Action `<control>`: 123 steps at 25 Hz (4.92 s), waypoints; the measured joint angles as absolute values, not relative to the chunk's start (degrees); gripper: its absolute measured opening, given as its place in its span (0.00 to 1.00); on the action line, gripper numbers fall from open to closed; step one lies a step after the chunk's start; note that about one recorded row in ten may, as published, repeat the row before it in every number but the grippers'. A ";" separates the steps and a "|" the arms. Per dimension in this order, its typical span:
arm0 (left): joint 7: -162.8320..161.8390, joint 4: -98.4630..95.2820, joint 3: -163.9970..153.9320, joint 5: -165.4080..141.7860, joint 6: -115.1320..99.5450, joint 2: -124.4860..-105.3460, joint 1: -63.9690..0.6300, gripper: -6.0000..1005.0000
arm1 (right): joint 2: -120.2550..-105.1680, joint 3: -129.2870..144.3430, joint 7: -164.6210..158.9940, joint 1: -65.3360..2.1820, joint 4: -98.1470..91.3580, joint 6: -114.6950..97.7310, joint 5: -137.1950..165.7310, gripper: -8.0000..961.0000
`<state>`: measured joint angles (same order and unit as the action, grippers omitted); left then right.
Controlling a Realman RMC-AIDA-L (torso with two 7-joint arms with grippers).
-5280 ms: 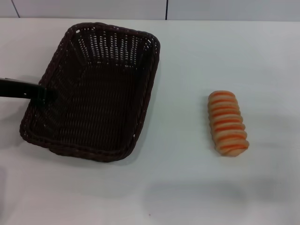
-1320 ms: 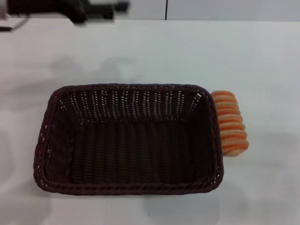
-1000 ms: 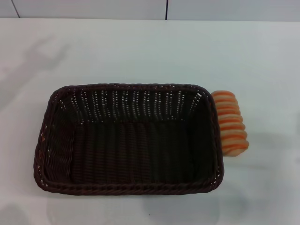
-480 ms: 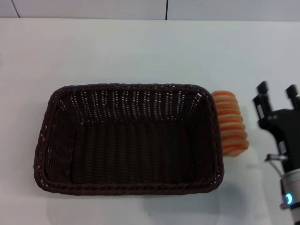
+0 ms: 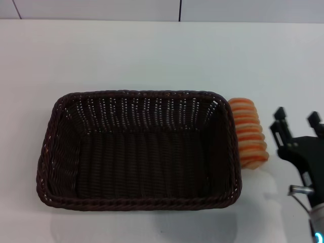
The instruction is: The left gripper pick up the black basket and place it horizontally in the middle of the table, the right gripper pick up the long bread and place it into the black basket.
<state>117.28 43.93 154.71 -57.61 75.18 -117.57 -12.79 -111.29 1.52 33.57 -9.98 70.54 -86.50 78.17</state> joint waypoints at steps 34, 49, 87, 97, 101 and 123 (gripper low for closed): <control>116.89 44.46 156.24 -57.48 75.16 -117.34 -13.19 0.60 | -107.75 -8.30 47.87 -15.12 74.33 -57.88 64.03 0.66; 116.71 44.56 156.45 -57.20 75.42 -117.42 -13.41 0.60 | -108.90 -11.06 47.87 -12.96 73.17 -56.43 68.17 0.62; 116.10 44.49 156.45 -57.11 75.51 -117.16 -13.62 0.60 | -111.84 1.98 39.68 -13.62 70.06 -75.14 109.10 0.48; 116.03 44.55 156.53 -56.58 75.51 -117.15 -13.53 0.60 | -111.79 2.19 38.95 -13.94 69.98 -75.00 109.18 0.57; 116.02 44.56 156.54 -56.49 75.50 -117.18 -13.53 0.60 | -111.78 2.47 38.71 -14.37 69.64 -74.47 109.60 0.58; 115.59 44.60 156.53 -56.33 75.12 -117.18 -13.61 0.60 | -109.90 -2.26 37.70 -13.33 70.71 -73.72 108.20 0.75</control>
